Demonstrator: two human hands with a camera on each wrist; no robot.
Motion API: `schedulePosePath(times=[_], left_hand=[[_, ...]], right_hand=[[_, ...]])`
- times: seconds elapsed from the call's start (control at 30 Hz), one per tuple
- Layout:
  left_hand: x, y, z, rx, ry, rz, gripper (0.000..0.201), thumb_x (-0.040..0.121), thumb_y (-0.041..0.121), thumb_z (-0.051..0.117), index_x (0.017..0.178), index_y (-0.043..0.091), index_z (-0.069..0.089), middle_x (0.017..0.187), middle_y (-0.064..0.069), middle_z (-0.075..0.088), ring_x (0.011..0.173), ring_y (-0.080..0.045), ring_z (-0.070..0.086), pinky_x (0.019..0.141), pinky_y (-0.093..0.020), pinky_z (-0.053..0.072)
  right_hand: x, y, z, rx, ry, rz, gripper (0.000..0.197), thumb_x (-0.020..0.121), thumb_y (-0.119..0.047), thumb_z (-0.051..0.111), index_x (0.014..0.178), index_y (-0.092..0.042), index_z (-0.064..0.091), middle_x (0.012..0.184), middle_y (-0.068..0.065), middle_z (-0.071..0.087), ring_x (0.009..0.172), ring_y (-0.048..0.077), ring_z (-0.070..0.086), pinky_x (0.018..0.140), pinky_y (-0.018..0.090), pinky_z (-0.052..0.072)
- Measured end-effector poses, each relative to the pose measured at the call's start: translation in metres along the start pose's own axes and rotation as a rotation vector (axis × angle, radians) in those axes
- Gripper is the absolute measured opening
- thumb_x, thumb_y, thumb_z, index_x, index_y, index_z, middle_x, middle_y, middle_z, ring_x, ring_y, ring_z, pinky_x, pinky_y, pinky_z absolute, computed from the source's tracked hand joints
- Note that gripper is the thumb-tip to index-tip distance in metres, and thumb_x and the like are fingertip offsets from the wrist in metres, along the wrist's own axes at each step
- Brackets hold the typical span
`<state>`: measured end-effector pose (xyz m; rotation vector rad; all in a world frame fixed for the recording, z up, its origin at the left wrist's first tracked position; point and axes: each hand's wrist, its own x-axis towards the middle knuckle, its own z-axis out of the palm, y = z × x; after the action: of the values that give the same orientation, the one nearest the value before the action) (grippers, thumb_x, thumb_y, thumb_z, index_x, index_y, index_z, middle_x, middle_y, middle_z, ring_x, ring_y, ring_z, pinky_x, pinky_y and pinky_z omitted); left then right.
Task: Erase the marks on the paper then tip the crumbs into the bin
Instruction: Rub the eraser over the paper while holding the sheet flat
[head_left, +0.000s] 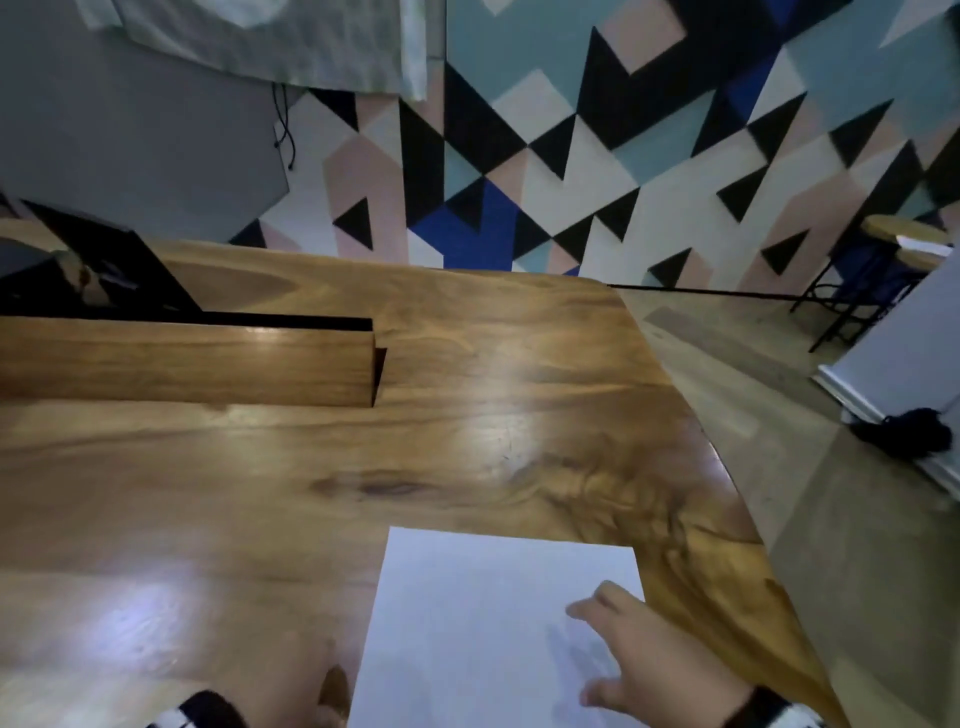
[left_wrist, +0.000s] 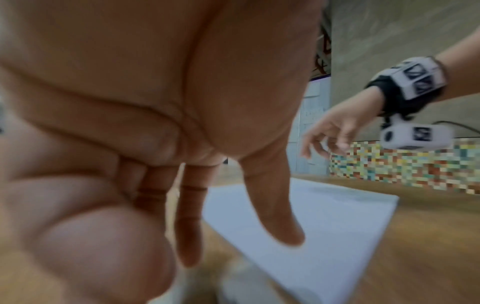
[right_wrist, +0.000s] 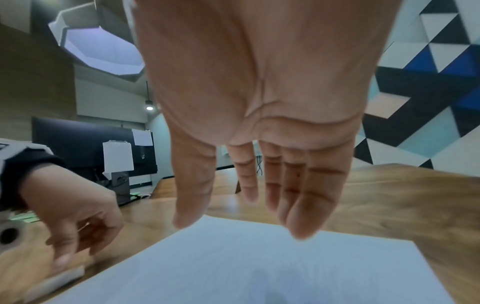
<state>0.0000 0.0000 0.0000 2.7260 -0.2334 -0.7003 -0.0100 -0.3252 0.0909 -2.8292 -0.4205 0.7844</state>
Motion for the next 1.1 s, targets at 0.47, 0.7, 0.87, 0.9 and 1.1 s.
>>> schedulePosePath(times=[0.47, 0.7, 0.87, 0.9, 1.1], left_hand=[[0.017, 0.021, -0.024, -0.519, 0.036, -0.184, 0.013, 0.072, 0.003, 0.068, 0.067, 0.014, 0.062, 0.036, 0.006, 0.055, 0.035, 0.000, 0.050, 0.040, -0.008, 0.036], [0.060, 0.029, -0.018, -0.822, 0.034, -0.200, 0.015, 0.070, 0.005, 0.074, 0.083, 0.006, 0.067, 0.056, 0.001, 0.064, 0.042, -0.004, 0.050, 0.044, -0.012, 0.044], [0.087, 0.031, -0.015, -0.816, 0.070, -0.246, 0.024, 0.068, 0.001, 0.074, 0.087, 0.015, 0.071, 0.085, -0.007, 0.072, 0.083, -0.020, 0.068, 0.087, -0.031, 0.054], [0.090, 0.032, -0.015, -0.828, 0.077, -0.253, 0.019, 0.068, 0.002, 0.073, 0.084, 0.013, 0.071, 0.079, -0.009, 0.070, 0.077, -0.020, 0.066, 0.085, -0.032, 0.054], [0.096, 0.043, -0.021, -0.672, 0.140, -0.179, 0.012, 0.071, 0.006, 0.072, 0.080, 0.014, 0.072, 0.069, 0.003, 0.063, 0.071, -0.015, 0.059, 0.074, -0.028, 0.050]], right_hand=[[0.109, -0.025, 0.037, 0.000, -0.047, -0.117, 0.089, 0.083, -0.046, 0.064, 0.151, -0.021, 0.014, 0.139, -0.001, 0.029, 0.128, 0.019, 0.025, 0.107, 0.025, 0.028], [0.127, -0.047, 0.047, -0.009, -0.007, -0.152, 0.090, 0.080, -0.049, 0.065, 0.151, -0.023, 0.014, 0.145, -0.005, 0.025, 0.131, 0.021, 0.022, 0.107, 0.032, 0.028], [0.133, -0.053, 0.057, -0.027, 0.056, -0.111, 0.095, 0.075, -0.056, 0.066, 0.149, -0.024, 0.017, 0.141, -0.008, 0.027, 0.125, 0.021, 0.026, 0.101, 0.034, 0.030], [0.132, -0.053, 0.059, -0.035, 0.068, -0.108, 0.096, 0.074, -0.057, 0.066, 0.149, -0.024, 0.016, 0.141, -0.008, 0.026, 0.125, 0.021, 0.026, 0.100, 0.034, 0.029], [0.128, -0.050, 0.066, -0.041, 0.074, -0.117, 0.105, 0.069, -0.062, 0.067, 0.150, -0.025, 0.011, 0.147, -0.009, 0.018, 0.130, 0.020, 0.021, 0.103, 0.034, 0.024]])
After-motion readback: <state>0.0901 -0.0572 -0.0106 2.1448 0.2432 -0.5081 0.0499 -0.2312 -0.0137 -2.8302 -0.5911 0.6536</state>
